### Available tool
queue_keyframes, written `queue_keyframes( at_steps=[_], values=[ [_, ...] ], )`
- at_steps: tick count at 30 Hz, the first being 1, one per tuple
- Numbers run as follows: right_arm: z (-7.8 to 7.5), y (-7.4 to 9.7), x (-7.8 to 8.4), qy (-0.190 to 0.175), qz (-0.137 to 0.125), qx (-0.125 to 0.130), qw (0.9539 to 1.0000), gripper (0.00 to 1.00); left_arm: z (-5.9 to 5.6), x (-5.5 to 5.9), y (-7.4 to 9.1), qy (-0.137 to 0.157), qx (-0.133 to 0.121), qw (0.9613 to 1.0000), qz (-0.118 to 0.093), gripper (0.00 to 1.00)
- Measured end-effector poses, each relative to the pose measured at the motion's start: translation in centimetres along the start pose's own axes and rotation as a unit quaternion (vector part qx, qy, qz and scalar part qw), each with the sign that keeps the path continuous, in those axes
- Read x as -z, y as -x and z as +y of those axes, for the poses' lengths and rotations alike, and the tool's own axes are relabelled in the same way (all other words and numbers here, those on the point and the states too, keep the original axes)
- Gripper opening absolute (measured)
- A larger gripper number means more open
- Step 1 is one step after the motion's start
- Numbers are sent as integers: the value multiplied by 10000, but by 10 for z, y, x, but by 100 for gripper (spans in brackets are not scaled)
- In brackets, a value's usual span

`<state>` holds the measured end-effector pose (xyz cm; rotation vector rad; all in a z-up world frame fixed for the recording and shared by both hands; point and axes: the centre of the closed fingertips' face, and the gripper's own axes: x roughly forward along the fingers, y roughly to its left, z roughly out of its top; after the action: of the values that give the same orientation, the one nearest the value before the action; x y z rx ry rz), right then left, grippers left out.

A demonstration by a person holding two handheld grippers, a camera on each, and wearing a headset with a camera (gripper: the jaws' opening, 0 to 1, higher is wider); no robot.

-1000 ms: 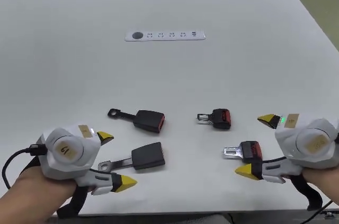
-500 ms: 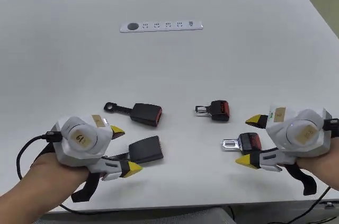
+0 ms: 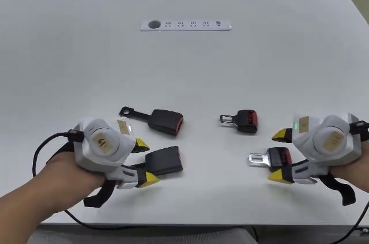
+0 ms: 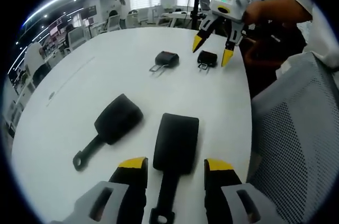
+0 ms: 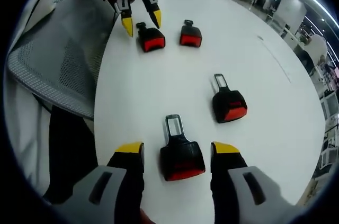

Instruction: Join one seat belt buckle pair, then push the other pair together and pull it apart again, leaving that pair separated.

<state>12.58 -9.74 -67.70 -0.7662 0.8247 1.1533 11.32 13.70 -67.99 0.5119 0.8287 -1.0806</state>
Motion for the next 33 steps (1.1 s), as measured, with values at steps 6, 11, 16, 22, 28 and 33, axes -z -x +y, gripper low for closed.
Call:
queue_keyframes(
  at_steps=[6,11,16,22,28,33],
  values=[
    [2,-3,7,36,108,-97,9999,47,0,1,-1,-20,57,10000,59,42],
    [-1,-1,13,-46,196,-114,9997,43,0,5,-3,-221,161,9993,249,41],
    [0,-2,17,40,279,-131,9995,42,2,4,-5,-473,196,9983,291,38],
    [-4,-1,23,-164,274,-272,9991,34,4,4,-8,-840,295,9954,345,33],
    [0,-8,23,31,278,-356,9990,35,2,2,-9,-912,410,9941,430,33],
    [0,-9,25,18,327,-412,9986,34,2,2,-10,-1013,513,9924,465,33]
  ],
)
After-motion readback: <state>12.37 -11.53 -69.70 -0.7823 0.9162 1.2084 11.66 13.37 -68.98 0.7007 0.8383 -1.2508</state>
